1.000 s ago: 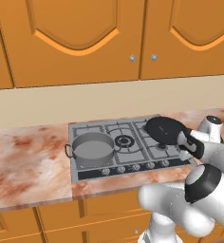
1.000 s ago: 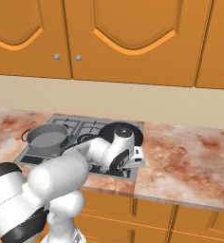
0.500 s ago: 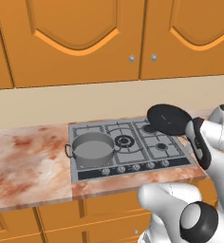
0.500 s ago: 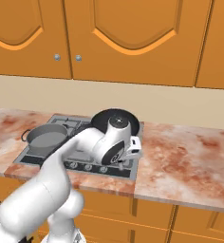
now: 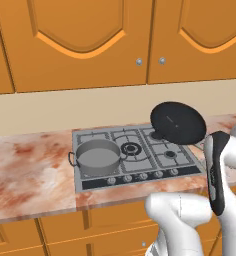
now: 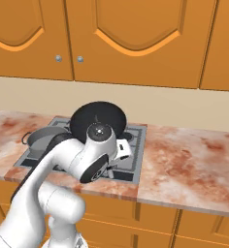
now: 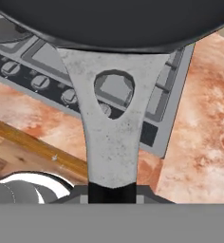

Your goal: Move the pot and pan from the stove into the sink.

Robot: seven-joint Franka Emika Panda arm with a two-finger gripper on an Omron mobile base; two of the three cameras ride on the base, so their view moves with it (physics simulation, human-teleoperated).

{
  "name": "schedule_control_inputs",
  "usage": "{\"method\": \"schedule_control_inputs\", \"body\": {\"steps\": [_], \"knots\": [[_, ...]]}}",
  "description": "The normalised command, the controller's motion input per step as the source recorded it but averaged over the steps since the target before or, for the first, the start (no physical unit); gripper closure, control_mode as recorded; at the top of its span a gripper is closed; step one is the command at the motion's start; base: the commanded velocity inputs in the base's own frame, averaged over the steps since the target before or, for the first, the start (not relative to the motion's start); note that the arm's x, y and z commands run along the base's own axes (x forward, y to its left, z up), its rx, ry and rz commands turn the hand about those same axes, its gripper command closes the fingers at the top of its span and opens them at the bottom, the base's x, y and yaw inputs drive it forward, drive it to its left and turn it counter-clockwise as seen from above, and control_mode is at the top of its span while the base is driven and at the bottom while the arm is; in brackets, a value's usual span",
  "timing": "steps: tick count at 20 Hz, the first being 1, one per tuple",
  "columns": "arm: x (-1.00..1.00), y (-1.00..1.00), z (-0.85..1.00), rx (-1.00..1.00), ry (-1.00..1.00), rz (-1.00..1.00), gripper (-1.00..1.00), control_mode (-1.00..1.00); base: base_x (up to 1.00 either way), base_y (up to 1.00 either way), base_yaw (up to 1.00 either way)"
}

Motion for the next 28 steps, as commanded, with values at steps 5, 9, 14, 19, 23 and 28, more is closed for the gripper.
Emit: {"method": "schedule_control_inputs", "body": {"steps": [5,9,14,19,23,28], "knots": [[-0.59,0.39,0.51,-0.08,-0.09,0.13,1.00,-1.00,0.00,0.00,0.00],[-0.57,0.37,0.50,-0.08,-0.06,0.16,1.00,-1.00,0.00,0.00,0.00],[-0.14,0.06,0.13,0.00,0.00,0.04,1.00,-1.00,0.00,0.00,0.00],[0.00,0.00,0.00,0.00,0.00,0.00,1.00,-1.00,0.00,0.00,0.00],[-0.14,0.00,-0.02,0.00,0.00,0.00,1.00,-1.00,0.00,0.00,0.00],[0.00,0.00,0.00,0.00,0.00,0.00,1.00,1.00,-0.63,0.00,0.02]]}}
